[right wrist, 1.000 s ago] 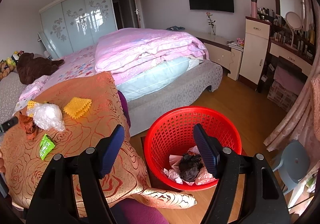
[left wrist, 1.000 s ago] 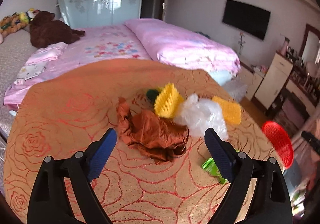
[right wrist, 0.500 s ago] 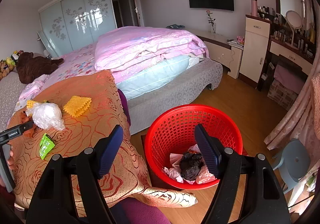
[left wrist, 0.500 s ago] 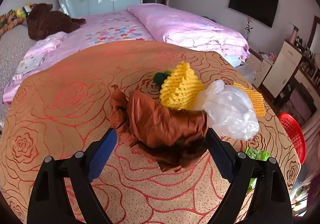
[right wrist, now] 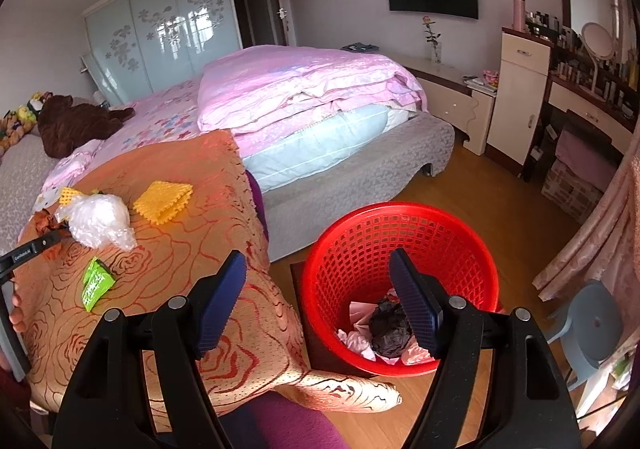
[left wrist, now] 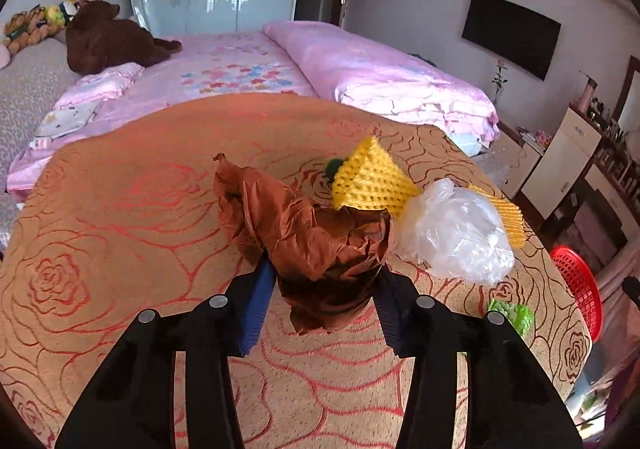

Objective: Collect trash
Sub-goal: 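Grasp the brown plastic bag with the left gripper and lift it, then grasp the green snack packet with the right gripper while the left gripper holds the brown bag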

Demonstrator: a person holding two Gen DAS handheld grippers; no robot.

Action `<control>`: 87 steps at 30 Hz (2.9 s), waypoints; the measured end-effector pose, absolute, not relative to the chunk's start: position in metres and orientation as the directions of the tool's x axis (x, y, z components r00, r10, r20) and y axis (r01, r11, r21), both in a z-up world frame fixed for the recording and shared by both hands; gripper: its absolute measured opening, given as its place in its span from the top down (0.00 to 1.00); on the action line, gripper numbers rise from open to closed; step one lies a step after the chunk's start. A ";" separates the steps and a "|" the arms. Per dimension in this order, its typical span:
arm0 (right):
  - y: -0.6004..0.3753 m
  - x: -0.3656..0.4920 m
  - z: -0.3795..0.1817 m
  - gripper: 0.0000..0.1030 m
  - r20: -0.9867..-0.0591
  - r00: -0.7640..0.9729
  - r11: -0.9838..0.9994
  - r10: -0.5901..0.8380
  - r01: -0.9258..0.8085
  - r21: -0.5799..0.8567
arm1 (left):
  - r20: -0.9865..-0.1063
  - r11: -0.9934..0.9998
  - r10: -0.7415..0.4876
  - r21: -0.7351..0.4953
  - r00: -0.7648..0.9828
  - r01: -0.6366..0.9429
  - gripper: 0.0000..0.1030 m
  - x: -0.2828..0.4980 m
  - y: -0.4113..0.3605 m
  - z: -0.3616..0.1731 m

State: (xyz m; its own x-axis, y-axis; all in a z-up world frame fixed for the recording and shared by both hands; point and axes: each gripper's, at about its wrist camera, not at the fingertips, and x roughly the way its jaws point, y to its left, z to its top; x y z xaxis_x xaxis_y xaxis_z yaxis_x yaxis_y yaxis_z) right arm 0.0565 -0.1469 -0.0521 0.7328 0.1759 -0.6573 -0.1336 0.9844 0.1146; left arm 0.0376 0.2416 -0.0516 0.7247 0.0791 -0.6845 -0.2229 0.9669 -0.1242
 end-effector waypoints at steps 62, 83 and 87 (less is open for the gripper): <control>0.019 0.060 -0.058 0.47 -0.685 0.539 0.778 0.490 -0.625 0.064 | -0.606 0.967 0.159 -0.066 0.780 -0.248 0.56 -0.018 0.222 -0.020; -0.028 0.063 -0.007 0.47 -0.581 0.675 0.860 0.455 -0.503 0.090 | -0.585 0.983 0.120 -0.045 0.802 -0.179 0.56 -0.012 0.192 -0.007; -0.044 0.064 0.002 0.47 -0.563 0.701 0.877 0.438 -0.470 0.097 | -0.578 0.989 0.100 -0.034 0.810 -0.146 0.56 -0.005 0.177 -0.002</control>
